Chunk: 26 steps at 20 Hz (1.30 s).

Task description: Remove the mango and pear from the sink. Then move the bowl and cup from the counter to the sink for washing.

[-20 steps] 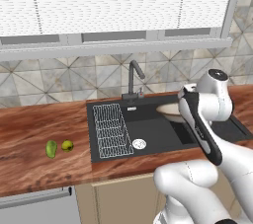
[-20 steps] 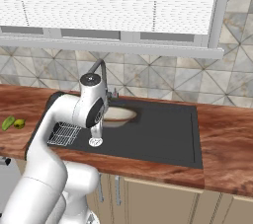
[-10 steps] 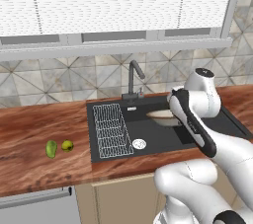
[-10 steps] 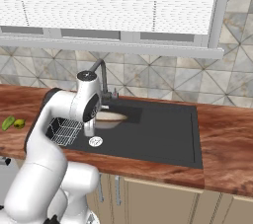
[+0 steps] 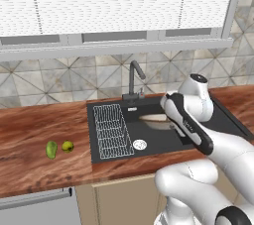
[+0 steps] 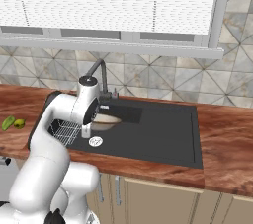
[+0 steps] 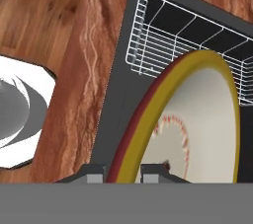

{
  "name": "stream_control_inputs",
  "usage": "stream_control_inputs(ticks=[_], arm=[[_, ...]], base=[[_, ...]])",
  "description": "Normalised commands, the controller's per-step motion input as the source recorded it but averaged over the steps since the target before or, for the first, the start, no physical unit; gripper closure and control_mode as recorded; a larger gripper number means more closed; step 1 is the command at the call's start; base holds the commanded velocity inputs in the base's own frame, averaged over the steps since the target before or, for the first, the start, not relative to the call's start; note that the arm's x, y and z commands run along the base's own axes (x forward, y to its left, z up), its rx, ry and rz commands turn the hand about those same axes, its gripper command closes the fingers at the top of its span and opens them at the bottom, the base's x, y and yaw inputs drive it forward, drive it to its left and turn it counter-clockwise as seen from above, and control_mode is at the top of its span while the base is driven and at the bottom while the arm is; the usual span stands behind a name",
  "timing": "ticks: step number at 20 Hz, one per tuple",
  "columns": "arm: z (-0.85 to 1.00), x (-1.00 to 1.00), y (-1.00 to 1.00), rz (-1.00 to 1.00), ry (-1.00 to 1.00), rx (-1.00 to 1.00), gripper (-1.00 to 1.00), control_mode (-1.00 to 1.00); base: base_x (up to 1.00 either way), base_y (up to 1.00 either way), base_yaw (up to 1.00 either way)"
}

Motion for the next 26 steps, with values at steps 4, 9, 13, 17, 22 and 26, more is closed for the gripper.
stream_control_inputs(ticks=[4, 9, 13, 17, 22, 26], arm=[[-0.25, 0.22, 0.09, 0.02, 0.0, 0.0, 1.0, -1.0], [-0.21, 0.26, 0.01, 0.04, 0.0, 0.0, 1.0, -1.0], [-0.22, 0.26, 0.0, 0.05, 0.02, 0.0, 1.0, -1.0], [-0.21, 0.27, 0.0, 0.06, 0.02, 0.0, 1.0, -1.0], [-0.21, 0.27, 0.0, 0.07, 0.02, 0.0, 1.0, -1.0], [-0.21, 0.28, 0.0, 0.07, 0.01, 0.0, 1.0, -1.0]], base=[[0.0, 0.0, 0.0], [0.0, 0.0, 0.0], [0.0, 0.0, 0.0], [0.0, 0.0, 0.0], [0.0, 0.0, 0.0], [0.0, 0.0, 0.0]])
